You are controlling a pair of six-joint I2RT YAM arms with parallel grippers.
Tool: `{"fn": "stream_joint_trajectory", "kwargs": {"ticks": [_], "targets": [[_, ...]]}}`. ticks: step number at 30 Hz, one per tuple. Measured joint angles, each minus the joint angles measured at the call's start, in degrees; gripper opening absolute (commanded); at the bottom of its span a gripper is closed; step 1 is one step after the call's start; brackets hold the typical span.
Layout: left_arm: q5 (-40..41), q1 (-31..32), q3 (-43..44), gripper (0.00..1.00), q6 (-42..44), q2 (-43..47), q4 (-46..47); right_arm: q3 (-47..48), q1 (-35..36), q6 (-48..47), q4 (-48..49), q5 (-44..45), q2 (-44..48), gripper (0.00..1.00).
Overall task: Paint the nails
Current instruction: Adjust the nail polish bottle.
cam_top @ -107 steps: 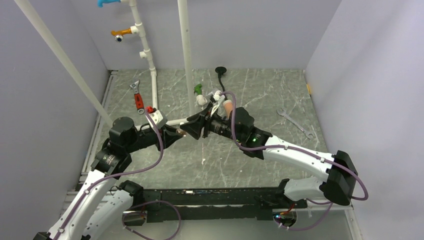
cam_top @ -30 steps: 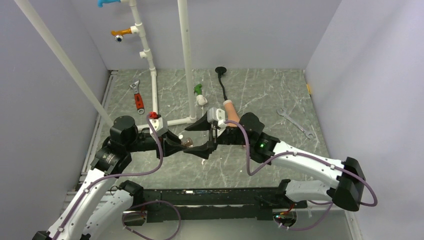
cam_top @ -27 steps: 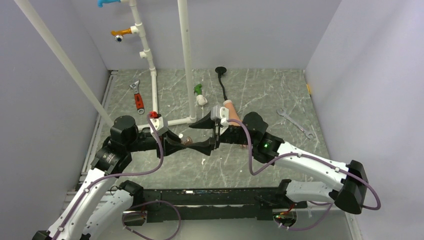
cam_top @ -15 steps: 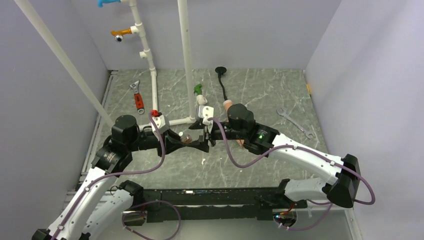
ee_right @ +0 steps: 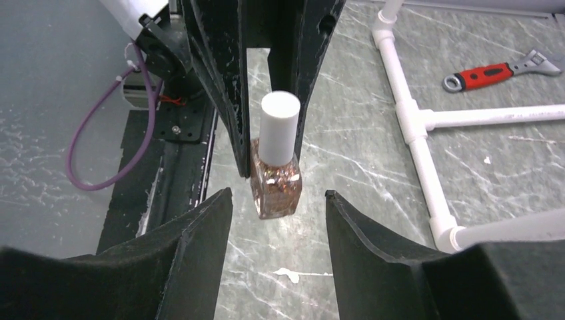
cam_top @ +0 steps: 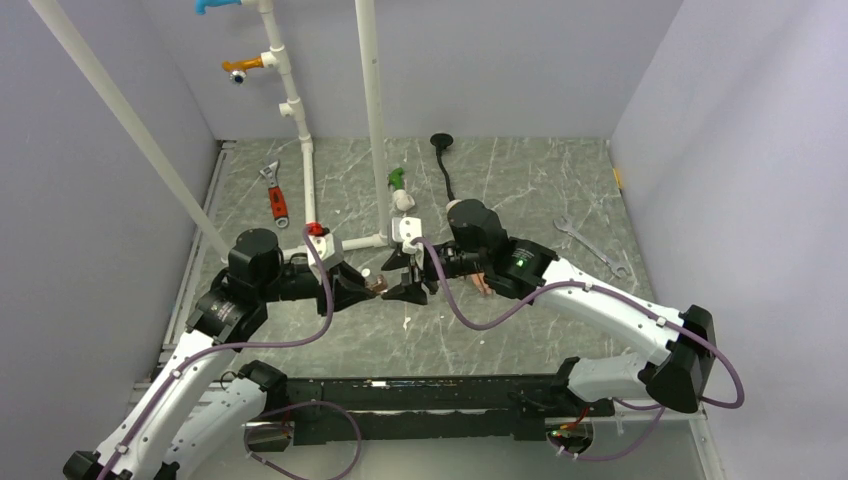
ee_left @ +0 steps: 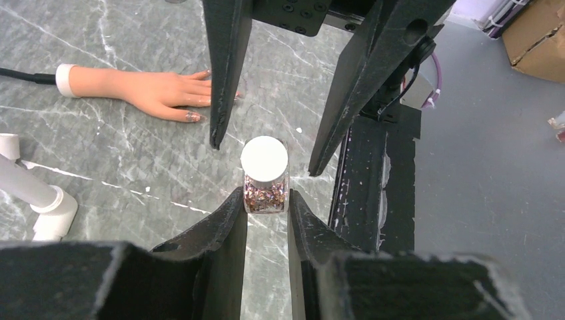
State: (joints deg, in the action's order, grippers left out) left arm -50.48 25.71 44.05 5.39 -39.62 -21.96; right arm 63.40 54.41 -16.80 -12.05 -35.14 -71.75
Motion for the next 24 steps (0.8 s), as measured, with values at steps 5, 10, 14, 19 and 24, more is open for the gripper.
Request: {"fn": "stream_joint_trajectory", "kwargs": {"ticks": [5,10,14,19,24], "targets": [[-0.7,0.6,0.0,0.00,0.2,-0.5,0.0,2.8,0.0,-0.6,-1.5,-1.5,-1.8,0.33],[-0.7,0.7,0.0,0.00,1.1,-0.6,-0.3,3.3,0.0,-0.7,-2.3,-2.9,-2.5,0.17],[-0.6,0.7,0.0,0.00,1.2,-0.6,-0.2,3.4,0.0,-0.8,-2.5,-3.2,-2.5,0.00],[0.2,0.9,0.0,0.33,1.2,-0.3,-0.2,3.4,-0.1,-0.6,-2.4,-3.4,-2.5,0.00],[2.4,1.0,0.0,0.49,1.0,2.4,0.4,0.3,-0.1,1.9,1.3,-3.3,-0.9,0.00]]}}
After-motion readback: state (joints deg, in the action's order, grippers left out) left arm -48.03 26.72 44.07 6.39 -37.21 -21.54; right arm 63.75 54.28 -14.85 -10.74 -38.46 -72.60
